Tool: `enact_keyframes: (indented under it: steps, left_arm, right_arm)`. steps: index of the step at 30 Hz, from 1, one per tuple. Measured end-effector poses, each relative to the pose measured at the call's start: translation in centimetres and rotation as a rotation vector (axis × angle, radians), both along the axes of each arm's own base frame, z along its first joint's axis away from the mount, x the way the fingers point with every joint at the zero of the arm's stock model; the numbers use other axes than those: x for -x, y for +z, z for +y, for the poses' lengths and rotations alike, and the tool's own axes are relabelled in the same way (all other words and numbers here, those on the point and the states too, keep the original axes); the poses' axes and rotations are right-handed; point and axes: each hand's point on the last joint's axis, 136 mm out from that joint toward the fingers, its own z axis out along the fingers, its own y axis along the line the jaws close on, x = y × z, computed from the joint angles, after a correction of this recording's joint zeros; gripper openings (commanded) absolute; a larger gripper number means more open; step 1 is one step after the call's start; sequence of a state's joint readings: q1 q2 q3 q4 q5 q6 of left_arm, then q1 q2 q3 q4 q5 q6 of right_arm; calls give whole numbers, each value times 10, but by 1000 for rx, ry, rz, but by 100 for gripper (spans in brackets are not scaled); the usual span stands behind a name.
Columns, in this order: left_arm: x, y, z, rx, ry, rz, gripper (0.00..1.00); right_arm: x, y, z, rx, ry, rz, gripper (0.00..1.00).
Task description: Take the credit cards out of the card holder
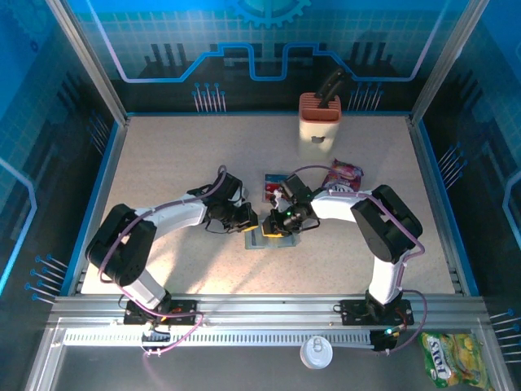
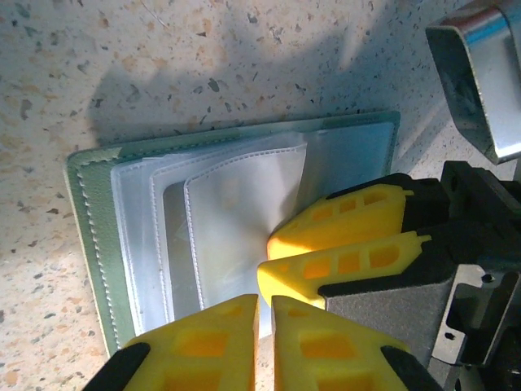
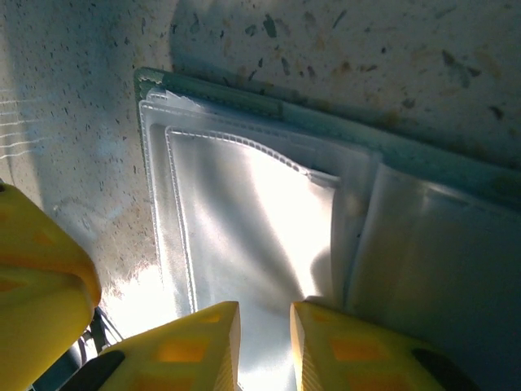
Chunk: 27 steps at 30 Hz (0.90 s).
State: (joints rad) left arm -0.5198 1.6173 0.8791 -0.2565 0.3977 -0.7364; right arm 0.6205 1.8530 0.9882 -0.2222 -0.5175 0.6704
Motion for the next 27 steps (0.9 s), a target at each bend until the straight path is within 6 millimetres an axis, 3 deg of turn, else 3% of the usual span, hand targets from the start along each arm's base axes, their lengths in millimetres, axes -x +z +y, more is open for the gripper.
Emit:
enact_keyframes:
  steps: [27]
  left_arm:
    - [10, -22, 5, 0, 38, 51, 15]
  right_arm:
    - [1, 0, 0, -41, -14, -7, 24]
